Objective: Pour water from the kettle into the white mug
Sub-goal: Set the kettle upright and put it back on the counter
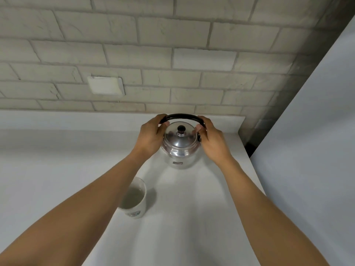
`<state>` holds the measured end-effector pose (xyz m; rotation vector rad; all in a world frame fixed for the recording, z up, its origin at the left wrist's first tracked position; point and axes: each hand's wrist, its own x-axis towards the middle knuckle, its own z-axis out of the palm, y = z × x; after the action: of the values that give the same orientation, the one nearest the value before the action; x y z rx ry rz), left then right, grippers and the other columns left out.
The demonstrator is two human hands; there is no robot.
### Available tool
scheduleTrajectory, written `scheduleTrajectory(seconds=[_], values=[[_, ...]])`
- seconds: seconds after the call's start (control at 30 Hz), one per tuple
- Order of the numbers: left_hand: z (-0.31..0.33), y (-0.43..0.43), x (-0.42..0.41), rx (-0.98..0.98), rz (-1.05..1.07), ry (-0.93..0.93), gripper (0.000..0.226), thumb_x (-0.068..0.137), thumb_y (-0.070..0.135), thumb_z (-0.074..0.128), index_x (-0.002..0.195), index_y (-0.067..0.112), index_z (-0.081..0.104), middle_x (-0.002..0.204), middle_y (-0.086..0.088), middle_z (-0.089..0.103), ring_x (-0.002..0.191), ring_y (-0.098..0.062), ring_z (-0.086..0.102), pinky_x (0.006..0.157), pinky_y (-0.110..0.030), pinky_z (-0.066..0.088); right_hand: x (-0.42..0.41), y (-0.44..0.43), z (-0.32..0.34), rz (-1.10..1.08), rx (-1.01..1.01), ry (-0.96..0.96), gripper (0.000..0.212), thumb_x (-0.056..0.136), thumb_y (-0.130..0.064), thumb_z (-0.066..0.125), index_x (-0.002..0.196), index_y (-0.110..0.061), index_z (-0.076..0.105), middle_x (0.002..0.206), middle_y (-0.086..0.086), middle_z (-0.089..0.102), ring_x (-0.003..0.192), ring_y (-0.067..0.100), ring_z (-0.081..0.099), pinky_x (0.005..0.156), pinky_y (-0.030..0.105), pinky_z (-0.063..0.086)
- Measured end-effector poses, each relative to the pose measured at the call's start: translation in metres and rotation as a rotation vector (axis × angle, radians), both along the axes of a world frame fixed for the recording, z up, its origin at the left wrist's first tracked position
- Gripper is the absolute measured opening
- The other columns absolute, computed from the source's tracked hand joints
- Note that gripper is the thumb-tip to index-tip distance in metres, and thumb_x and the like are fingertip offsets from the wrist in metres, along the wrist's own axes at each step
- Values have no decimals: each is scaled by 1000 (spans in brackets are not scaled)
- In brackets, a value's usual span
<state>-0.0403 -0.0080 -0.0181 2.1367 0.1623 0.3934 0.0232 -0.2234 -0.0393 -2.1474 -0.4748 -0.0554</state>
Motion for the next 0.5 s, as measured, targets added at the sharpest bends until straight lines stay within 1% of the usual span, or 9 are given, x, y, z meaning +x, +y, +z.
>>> scheduleTrajectory(seconds=[0.07,0.1,0.2,0.3,0.37,0.43,0.5], values=[[-8,7,14,-7,-8,39,32,110,27,52,139,17,62,114,5,67,95,-21,64,94,-34,53,17,8,-11,5,12,55,35,110,-40,37,143,-33,49,113,-2,77,102,18,71,83,23,49],[-12,9,21,-4,-9,49,32,109,27,53,138,17,62,113,5,67,94,-22,65,93,-35,54,25,11,-15,4,22,80,35,110,-40,37,141,-34,50,111,-2,77,101,17,72,82,22,49],[-23,16,37,4,-7,57,29,109,25,53,135,16,64,109,5,67,89,-23,65,89,-33,53,43,18,-28,4,31,117,32,110,-41,39,139,-36,52,107,-4,76,96,13,71,77,18,47],[-32,22,51,-1,9,75,28,109,23,53,133,14,65,108,5,67,89,-22,63,88,-32,51,58,26,-36,20,35,131,31,110,-43,39,137,-37,53,109,-3,74,98,15,70,74,13,45],[-35,26,60,-20,18,85,27,109,23,52,132,15,65,108,5,66,90,-22,62,87,-32,50,65,31,-39,26,42,135,30,109,-42,40,135,-37,54,110,-4,74,99,13,70,74,12,45],[-37,27,67,-38,28,93,26,109,22,51,130,15,64,108,6,66,91,-21,62,86,-32,49,71,34,-40,30,48,137,30,110,-41,40,136,-35,55,108,-6,74,97,8,70,71,5,43],[-38,28,72,-66,39,105,26,110,22,50,130,16,64,109,6,65,92,-22,62,85,-33,49,75,36,-40,37,49,128,30,110,-41,40,135,-33,55,103,-11,72,94,-2,66,67,1,42]])
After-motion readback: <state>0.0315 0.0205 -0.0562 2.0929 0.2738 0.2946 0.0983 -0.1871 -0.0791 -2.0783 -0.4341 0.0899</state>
